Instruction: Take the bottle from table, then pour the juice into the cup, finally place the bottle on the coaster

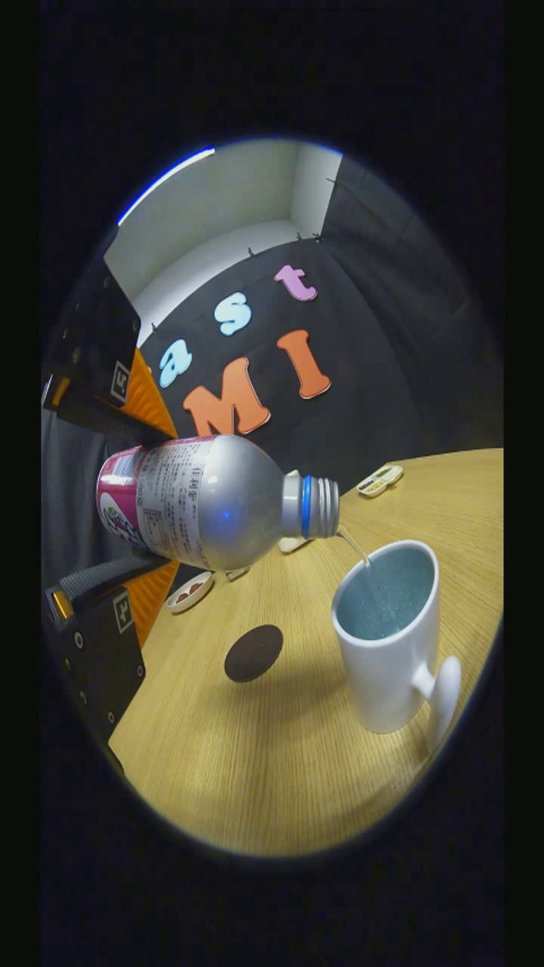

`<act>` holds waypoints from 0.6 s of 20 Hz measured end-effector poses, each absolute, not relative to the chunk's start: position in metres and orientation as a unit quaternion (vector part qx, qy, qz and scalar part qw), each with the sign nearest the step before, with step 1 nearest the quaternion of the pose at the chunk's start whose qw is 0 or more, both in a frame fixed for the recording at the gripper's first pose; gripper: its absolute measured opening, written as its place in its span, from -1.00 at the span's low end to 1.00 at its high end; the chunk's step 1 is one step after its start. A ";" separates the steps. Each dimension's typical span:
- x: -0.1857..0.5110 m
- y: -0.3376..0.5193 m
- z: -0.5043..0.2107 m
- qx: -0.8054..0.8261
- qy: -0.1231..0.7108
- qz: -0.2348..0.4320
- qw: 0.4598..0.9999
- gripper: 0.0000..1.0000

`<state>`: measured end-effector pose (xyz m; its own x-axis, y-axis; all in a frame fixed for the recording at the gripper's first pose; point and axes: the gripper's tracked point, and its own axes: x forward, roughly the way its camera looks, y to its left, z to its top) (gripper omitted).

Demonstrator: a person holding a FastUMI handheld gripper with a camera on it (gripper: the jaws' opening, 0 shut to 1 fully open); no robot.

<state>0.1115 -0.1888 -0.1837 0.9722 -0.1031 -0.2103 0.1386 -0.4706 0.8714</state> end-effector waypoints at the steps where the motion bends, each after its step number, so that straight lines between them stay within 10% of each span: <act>1: 0.111 -0.189 -0.184 0.850 0.010 -0.118 0.514 0.49; 12: 0.121 -0.190 -0.172 0.868 -0.011 -0.114 0.483 0.48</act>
